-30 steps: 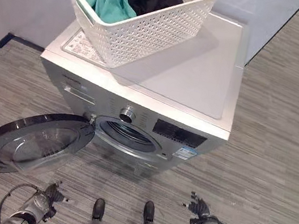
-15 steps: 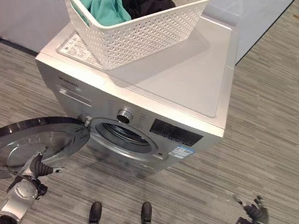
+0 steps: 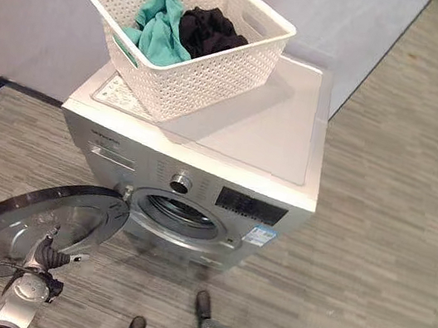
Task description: Grab the laundry basket,head to the washer,open it,put in the laundry and shut it.
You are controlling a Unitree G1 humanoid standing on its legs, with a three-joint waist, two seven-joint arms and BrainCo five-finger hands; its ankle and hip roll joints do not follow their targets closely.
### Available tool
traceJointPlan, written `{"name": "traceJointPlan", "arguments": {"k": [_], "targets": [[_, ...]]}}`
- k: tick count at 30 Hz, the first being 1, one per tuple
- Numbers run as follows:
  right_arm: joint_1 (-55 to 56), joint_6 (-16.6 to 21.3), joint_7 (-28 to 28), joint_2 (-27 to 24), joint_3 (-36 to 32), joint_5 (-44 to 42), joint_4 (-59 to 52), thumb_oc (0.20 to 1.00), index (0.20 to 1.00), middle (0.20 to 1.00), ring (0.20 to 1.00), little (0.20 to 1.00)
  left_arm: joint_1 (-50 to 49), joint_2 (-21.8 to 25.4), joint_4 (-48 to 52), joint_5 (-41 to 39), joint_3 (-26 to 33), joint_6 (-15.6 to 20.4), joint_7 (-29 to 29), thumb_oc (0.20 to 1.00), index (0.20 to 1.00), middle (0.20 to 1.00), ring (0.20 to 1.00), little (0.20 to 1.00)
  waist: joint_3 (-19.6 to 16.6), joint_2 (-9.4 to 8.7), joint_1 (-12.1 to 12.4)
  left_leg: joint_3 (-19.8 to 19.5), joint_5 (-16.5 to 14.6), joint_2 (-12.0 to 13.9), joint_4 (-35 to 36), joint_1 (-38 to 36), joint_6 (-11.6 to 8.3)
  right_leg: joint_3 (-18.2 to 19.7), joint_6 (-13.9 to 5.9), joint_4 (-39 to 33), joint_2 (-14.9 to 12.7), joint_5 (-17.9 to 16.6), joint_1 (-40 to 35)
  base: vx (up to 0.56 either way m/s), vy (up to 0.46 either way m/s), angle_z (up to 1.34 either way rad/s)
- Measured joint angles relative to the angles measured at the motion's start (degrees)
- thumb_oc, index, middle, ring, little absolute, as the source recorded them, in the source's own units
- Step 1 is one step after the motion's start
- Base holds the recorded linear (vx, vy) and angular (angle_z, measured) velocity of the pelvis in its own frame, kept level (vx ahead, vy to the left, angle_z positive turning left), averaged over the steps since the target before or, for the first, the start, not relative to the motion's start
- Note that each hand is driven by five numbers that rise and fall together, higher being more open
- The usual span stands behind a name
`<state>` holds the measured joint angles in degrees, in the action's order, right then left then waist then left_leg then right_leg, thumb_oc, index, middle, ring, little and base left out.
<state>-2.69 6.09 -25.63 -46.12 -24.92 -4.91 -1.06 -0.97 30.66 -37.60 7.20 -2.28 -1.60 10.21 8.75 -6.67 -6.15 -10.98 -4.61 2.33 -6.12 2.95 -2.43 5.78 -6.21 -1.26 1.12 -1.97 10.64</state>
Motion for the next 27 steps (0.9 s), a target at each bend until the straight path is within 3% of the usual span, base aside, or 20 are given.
{"name": "traceJointPlan", "arguments": {"k": [2,3,4,5,6,7,8,10,11,12,14,15,16,18,19,21,23,25,26,27], "targets": [[-3.25,0.02,1.09,-7.38,1.3,-0.71,-1.22,1.0,1.0,1.0,1.0,1.0,0.21,-1.34,0.47,-0.08,-1.03,0.07,0.08,1.0,1.0,1.0,1.0,1.0,0.14,2.48,0.2,-1.28,-5.96,-0.27,-6.62,-0.06,-0.84,-2.86,1.26,1.69,1.0,-2.08,-0.74,0.25,-0.147,0.24],[-3.85,0.26,1.56,-10.74,1.51,-1.25,-1.04,1.0,1.0,1.0,1.0,1.0,0.62,-1.97,0.71,-0.11,-1.51,0.24,0.0,1.0,1.0,1.0,1.0,1.0,-0.02,3.87,-0.92,-2.79,-7.82,0.97,-5.92,-0.17,-0.97,-5.11,2.0,2.15,1.64,-3.3,-1.24,0.28,-0.2,0.62],[-4.41,0.18,2.59,-12.53,1.56,-1.71,-0.75,1.0,1.0,1.0,1.0,1.0,1.46,-2.25,0.49,-0.12,-1.64,0.18,0.02,1.0,1.0,1.0,1.0,1.0,0.29,3.95,-1.13,-4.28,-8.38,1.4,-3.83,-2.04,-1.29,-5.18,3.52,3.16,2.4,-3.27,-1.95,0.22,-0.224,0.83],[-7.04,0.24,4.54,-19.08,4.69,-3.92,-0.42,1.0,1.0,1.0,1.0,1.0,2.13,-2.38,0.48,-0.5,-3.99,0.4,-0.17,1.0,1.0,1.0,1.0,1.0,-0.33,3.82,-1.76,-5.92,-8.04,2.98,-1.81,-3.36,-1.45,-7.02,5.57,3.29,3.29,-1.88,-2.94,0.23,-0.211,0.62],[-8.85,0.31,5.03,-19.89,5.71,-4.24,-0.48,1.0,1.0,1.0,1.0,1.0,2.15,-2.34,0.31,-0.53,-3.99,0.37,-0.3,1.0,1.0,1.0,1.0,1.0,-0.56,3.43,-2.05,-5.91,-7.87,3.27,-1.58,-3.93,-1.93,-7.45,5.9,3.04,3.31,-2.03,-2.8,0.15,-0.248,0.74],[-13.95,0.18,6.19,-21.2,7.94,-5.78,0.51,1.0,1.0,1.0,1.0,1.0,3.59,-2.69,-2.23,-0.62,-3.59,0.96,-0.5,1.0,1.0,1.0,1.0,1.0,-0.43,2.29,-2.25,-4.72,-7.54,2.82,-9.38,0.29,-5.52,-9.97,7.52,1.43,3.06,-3.08,-4.2,0.04,-0.112,0.49],[-17.86,0.13,6.94,-22.79,10.66,-6.69,1.32,1.0,1.0,1.0,1.0,1.0,4.53,-2.73,-2.79,-1.21,-3.31,0.83,-0.47,1.0,1.0,1.0,1.0,1.0,-0.25,1.95,-2.01,-4.0,-7.65,2.04,-16.28,3.44,-6.0,-10.2,9.15,0.68,3.61,-2.68,-4.68,0.06,-0.172,0.39],[-30.35,0.39,8.23,-25.65,20.19,-7.93,2.9,1.0,1.0,1.0,1.0,1.0,5.24,-1.93,-3.47,-2.62,-3.4,0.6,-0.48,1.0,1.0,1.0,1.0,1.0,0.27,1.15,-0.07,-2.49,-7.78,2.05,-31.1,9.84,-5.68,-9.63,11.0,-0.4,4.29,-4.24,-5.95,0.08,-0.114,-0.16],[-35.49,0.67,8.37,-25.31,24.89,-8.71,3.41,1.0,1.0,1.0,1.0,1.0,5.28,-1.46,-3.69,-2.85,-3.66,0.64,-0.4,1.0,1.0,1.0,1.0,1.0,0.71,0.77,0.81,-2.82,-5.67,2.08,-33.41,10.53,-4.71,-9.15,11.8,0.18,4.59,-3.73,-6.35,0.13,-0.046,-0.48],[-44.59,0.13,9.21,-24.85,34.62,-11.39,6.31,1.0,1.0,1.0,1.0,1.0,5.5,-0.3,-3.67,-2.9,-4.38,0.65,-0.54,1.0,1.0,1.0,1.0,1.0,1.75,-0.42,1.84,-1.83,-6.05,3.29,-35.35,10.0,-4.36,-7.75,12.24,0.2,4.77,-4.1,-7.57,0.1,0.013,-0.29],[-51.01,-0.19,10.84,-25.22,42.08,-12.92,7.75,1.0,1.0,1.0,1.0,1.0,6.3,1.41,-3.39,-4.33,-4.93,1.32,-0.64,1.0,1.0,1.0,1.0,1.0,2.58,-2.18,1.87,0.04,-5.85,8.1,-29.44,10.03,-4.67,-8.53,12.48,-1.0,4.48,-4.05,-8.76,0.15,0.043,0.04],[-52.89,-0.18,11.27,-25.45,43.77,-13.04,8.5,1.0,1.0,1.0,1.0,1.0,6.91,1.66,-3.26,-4.6,-4.88,1.43,-0.67,1.0,1.0,1.0,1.0,1.0,2.78,-2.75,2.18,0.86,-4.96,10.74,-22.98,8.71,-5.69,-8.72,13.01,-1.19,4.51,-3.66,-8.73,0.26,0.127,0.34],[-59.14,-0.28,12.15,-24.89,48.95,-14.76,10.47,1.0,1.0,1.0,1.0,1.0,7.6,1.65,-3.67,-4.97,-5.45,1.48,-1.34,1.0,1.0,1.0,1.0,1.0,3.22,-2.83,2.4,1.99,-2.23,15.98,-7.02,6.0,-8.8,-8.45,12.92,-3.17,4.36,-3.57,-9.98,0.28,0.146,0.18],[-63.52,-0.07,12.69,-22.44,52.54,-16.59,13.99,1.0,1.0,1.0,1.0,1.0,7.67,1.75,-4.25,-5.27,-5.86,1.73,-1.88,1.0,1.0,1.0,1.0,1.0,3.6,-2.78,3.05,0.67,0.32,17.27,4.14,3.55,-10.15,-7.27,11.94,-3.76,3.76,-2.96,-10.84,0.22,0.106,0.08],[-68.89,-0.9,13.36,-21.36,58.12,-18.36,17.8,1.0,1.0,1.0,1.0,1.0,8.46,1.48,-4.53,-6.46,-5.91,1.9,-2.09,1.0,1.0,1.0,1.0,1.0,3.99,-2.38,3.02,-0.93,2.16,17.34,12.29,3.08,-11.32,-6.41,11.52,-3.81,3.37,-2.66,-10.88,0.13,0.07,-0.12],[-68.65,-1.4,13.96,-20.62,58.84,-19.12,18.6,1.0,1.0,1.0,1.0,1.0,8.43,1.66,-4.47,-6.95,-6.42,2.2,-2.11,1.0,1.0,1.0,1.0,1.0,4.66,-1.19,5.16,-1.69,4.29,15.85,12.15,4.58,-10.5,-5.14,10.38,-3.84,2.52,-2.42,-12.07,0.21,0.171,-0.24],[-68.59,-2.48,15.19,-20.57,59.39,-19.1,19.53,1.0,1.0,1.0,1.0,1.0,6.35,1.57,-2.95,-7.19,-6.38,2.78,-2.06,1.0,1.0,1.0,1.0,1.0,4.94,2.63,6.14,-2.37,5.05,12.11,11.83,4.13,-7.98,-4.88,6.86,-4.1,1.69,-0.86,-14.35,0.26,0.255,-0.27],[-67.48,-4.06,17.11,-20.42,60.68,-19.06,20.37,1.0,1.0,1.0,1.0,1.0,4.57,1.93,-1.46,-7.19,-5.43,3.33,-2.5,1.0,1.0,1.0,1.0,1.0,4.33,1.63,6.17,-0.09,12.09,8.41,11.75,2.94,-6.7,-3.35,4.96,-3.91,-1.84,-0.06,-15.39,0.19,0.239,-0.17],[-67.89,-4.63,17.41,-20.2,60.77,-19.01,20.27,1.0,1.0,1.0,1.0,1.0,4.39,2.01,-1.47,-7.15,-5.72,3.39,-2.96,1.0,1.0,1.0,1.0,1.0,4.18,1.31,6.68,0.7,13.84,7.2,11.74,2.75,-6.13,-3.0,4.69,-3.84,-3.34,-0.08,-15.42,0.18,0.246,-0.2],[-69.01,-4.73,18.28,-18.76,62.0,-18.97,21.61,1.0,1.0,1.0,1.0,1.0,3.15,1.98,-1.3,-7.16,-6.03,3.52,-3.71,1.0,1.0,1.0,1.0,1.0,3.8,0.66,7.07,1.92,13.64,5.52,11.72,2.06,-4.89,-2.19,4.36,-4.08,-5.14,-0.45,-15.43,0.1,0.16,-0.22]]}}
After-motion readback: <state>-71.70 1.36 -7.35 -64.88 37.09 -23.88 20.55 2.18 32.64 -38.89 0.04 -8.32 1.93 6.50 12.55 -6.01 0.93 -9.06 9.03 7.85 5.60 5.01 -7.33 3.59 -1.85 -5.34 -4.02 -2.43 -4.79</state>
